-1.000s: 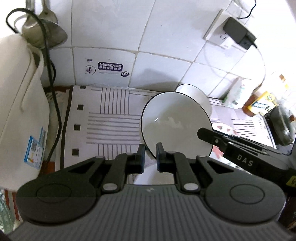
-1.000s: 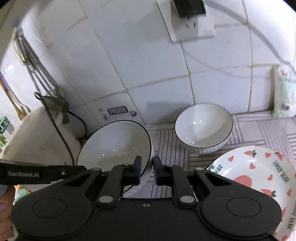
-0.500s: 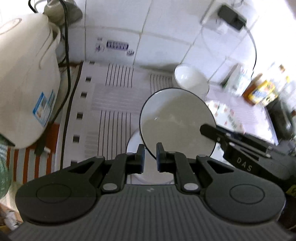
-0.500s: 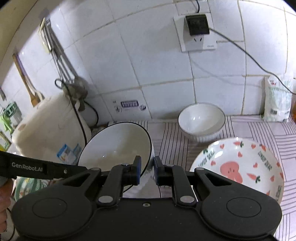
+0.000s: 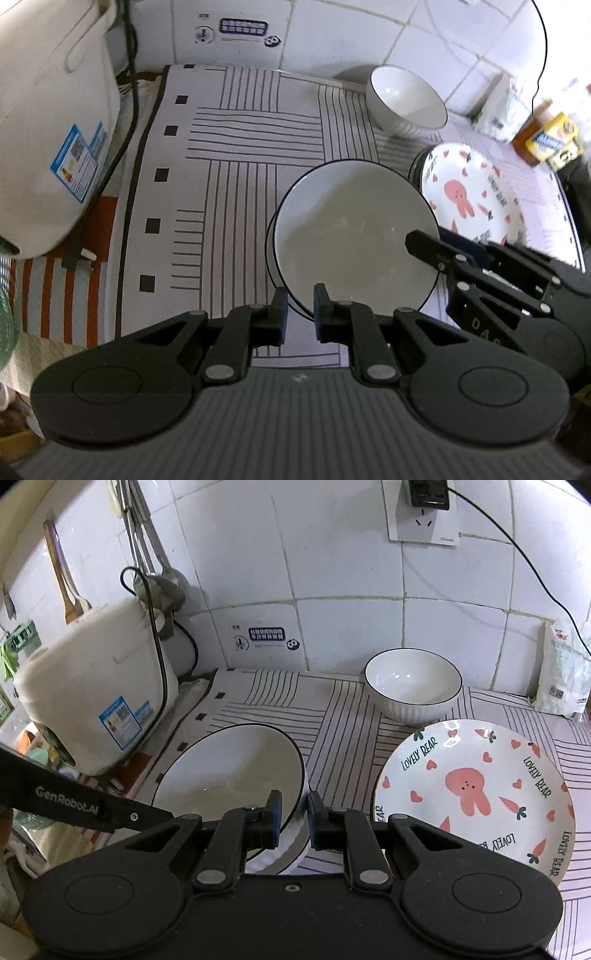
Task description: Organize plates and bowls
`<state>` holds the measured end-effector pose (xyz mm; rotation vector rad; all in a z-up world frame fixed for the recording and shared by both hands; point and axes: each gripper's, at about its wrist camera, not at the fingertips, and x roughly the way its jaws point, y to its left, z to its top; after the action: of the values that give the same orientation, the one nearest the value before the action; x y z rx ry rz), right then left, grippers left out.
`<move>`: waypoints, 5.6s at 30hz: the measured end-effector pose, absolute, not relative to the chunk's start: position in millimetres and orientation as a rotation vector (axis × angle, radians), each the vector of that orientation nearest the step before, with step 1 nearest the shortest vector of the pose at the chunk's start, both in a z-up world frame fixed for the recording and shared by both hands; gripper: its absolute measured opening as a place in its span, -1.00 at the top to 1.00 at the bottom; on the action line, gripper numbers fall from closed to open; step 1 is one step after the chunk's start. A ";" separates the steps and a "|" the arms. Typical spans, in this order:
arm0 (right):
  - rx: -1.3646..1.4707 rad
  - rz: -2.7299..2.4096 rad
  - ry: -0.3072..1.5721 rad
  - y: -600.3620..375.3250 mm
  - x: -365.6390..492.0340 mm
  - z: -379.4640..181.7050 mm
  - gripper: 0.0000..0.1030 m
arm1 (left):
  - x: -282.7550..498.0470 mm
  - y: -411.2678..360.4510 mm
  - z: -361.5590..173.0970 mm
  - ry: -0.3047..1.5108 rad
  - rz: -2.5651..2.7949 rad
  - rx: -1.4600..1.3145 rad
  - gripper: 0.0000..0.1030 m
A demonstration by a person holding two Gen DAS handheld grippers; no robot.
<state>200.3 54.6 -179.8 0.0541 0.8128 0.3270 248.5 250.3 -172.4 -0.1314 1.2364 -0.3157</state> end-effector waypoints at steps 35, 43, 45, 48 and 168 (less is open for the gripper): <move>-0.085 0.325 0.707 35.4 194.1 -154.8 0.21 | 253.3 260.6 -137.0 1.257 -0.377 -0.214 0.62; -0.027 0.271 0.562 -18.1 198.8 -133.7 0.02 | 259.3 246.0 -103.3 1.096 -0.327 -0.253 0.61; -0.036 0.255 0.534 -31.6 205.0 -131.5 -0.01 | 263.8 240.9 -99.9 1.083 -0.316 -0.270 0.50; -0.035 0.232 0.527 -51.8 215.1 -130.8 -0.02 | 270.8 238.7 -98.2 1.060 -0.300 -0.299 0.34; 0.059 0.589 0.826 34.6 236.3 -180.7 0.76 | 242.3 254.3 -190.2 1.412 -0.060 -0.360 0.70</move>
<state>236.3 34.6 -180.7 0.0589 0.8260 0.5887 242.3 254.3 -190.2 -0.3597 1.4115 -0.0599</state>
